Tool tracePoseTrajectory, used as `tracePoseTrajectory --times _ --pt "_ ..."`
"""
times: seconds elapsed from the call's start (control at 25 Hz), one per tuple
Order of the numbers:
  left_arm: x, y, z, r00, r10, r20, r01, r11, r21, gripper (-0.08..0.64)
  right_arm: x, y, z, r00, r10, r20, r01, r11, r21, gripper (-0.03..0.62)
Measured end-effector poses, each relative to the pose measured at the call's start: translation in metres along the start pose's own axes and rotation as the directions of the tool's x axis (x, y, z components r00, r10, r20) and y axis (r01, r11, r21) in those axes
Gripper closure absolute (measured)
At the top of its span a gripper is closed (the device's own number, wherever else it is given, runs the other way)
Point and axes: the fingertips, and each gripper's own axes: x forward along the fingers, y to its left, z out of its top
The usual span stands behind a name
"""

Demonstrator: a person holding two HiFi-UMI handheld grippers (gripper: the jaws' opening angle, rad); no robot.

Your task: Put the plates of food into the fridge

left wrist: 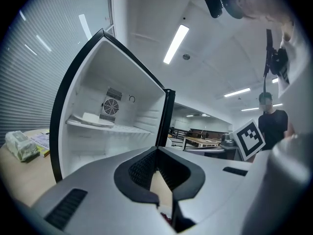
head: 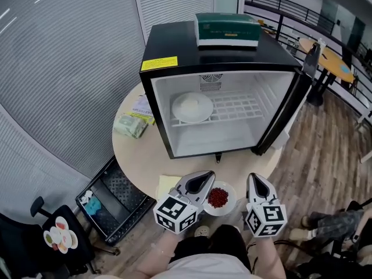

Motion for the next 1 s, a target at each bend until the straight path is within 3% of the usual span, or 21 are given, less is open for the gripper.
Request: tracePoseTrajectory --times 0.24,0.36,0.68,0.84,1.0 --pt "-0.016 0.008 -0.016 0.999 0.035 -0.017 -0.035 0.999 -0.029 0.555 0.001 0.004 -0.019 0.999 0.028 -0.030 -0.027 0.999 0.032 0.584" --pt "-0.022 0.011 -0.030 0.998 0.048 -0.047 -0.050 0.998 -0.046 0.555 -0.001 -0.004 -0.042 0.996 0.029 -0.080 -0.018 0.991 0.132 0.584" --pt "-0.030 0.018 -0.055 0.992 0.069 -0.102 -0.078 0.993 -0.087 0.555 -0.013 -0.016 -0.101 0.982 0.016 -0.186 0.037 0.958 0.284 0.578" --pt "-0.028 0.015 -0.063 0.990 0.053 -0.130 -0.066 0.993 -0.097 0.555 -0.015 -0.010 -0.130 0.968 0.064 -0.243 0.041 0.913 0.406 0.452" --pt "-0.024 0.012 -0.074 0.987 0.038 -0.157 -0.057 0.991 -0.119 0.555 -0.016 -0.002 -0.161 0.947 0.112 -0.301 0.051 0.872 0.487 0.411"
